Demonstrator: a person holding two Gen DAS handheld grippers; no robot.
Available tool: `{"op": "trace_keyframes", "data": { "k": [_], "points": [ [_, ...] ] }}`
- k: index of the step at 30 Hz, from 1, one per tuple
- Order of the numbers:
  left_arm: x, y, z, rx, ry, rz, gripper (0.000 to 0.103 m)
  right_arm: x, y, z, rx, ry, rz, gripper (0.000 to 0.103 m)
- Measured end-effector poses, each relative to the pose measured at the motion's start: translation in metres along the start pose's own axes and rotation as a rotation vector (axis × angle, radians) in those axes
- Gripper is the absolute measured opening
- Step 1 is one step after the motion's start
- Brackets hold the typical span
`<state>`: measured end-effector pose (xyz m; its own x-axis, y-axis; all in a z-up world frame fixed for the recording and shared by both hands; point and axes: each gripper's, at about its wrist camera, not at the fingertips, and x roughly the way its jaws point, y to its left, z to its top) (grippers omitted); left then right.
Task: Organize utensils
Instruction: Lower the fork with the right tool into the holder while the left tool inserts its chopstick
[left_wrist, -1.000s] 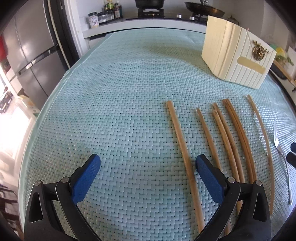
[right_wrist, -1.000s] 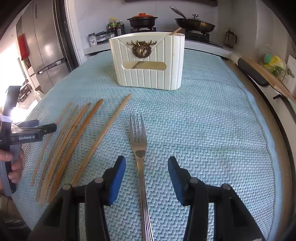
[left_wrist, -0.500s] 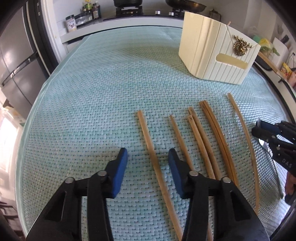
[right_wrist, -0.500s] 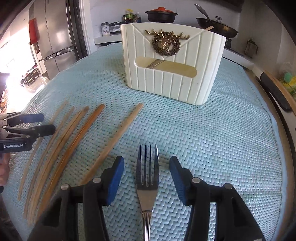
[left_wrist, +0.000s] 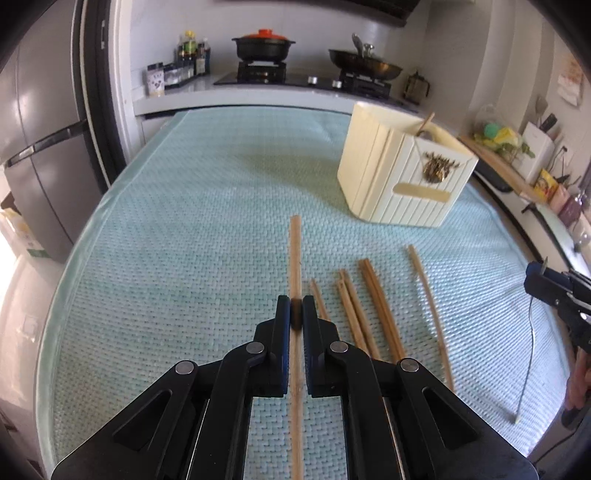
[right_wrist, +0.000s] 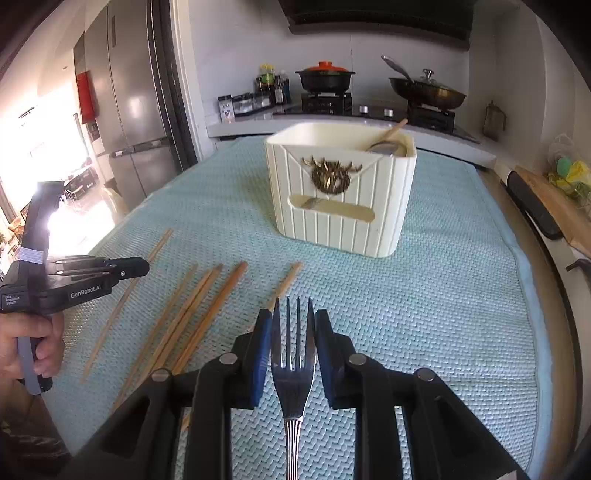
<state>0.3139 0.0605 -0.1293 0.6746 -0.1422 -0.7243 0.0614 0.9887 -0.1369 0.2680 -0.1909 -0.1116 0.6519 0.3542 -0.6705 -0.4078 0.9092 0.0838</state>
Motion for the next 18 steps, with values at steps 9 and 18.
{"op": "trace_keyframes", "data": {
  "k": [9, 18],
  "points": [
    [-0.084, 0.006, 0.015, -0.033, -0.169, -0.069, 0.004, -0.074, 0.012, 0.003, 0.003, -0.144, 0.008, 0.024],
    [-0.109, 0.004, 0.018, -0.044, -0.216, -0.1, 0.004, -0.103, 0.005, -0.001, 0.023, -0.201, 0.0, 0.024]
  ]
}}
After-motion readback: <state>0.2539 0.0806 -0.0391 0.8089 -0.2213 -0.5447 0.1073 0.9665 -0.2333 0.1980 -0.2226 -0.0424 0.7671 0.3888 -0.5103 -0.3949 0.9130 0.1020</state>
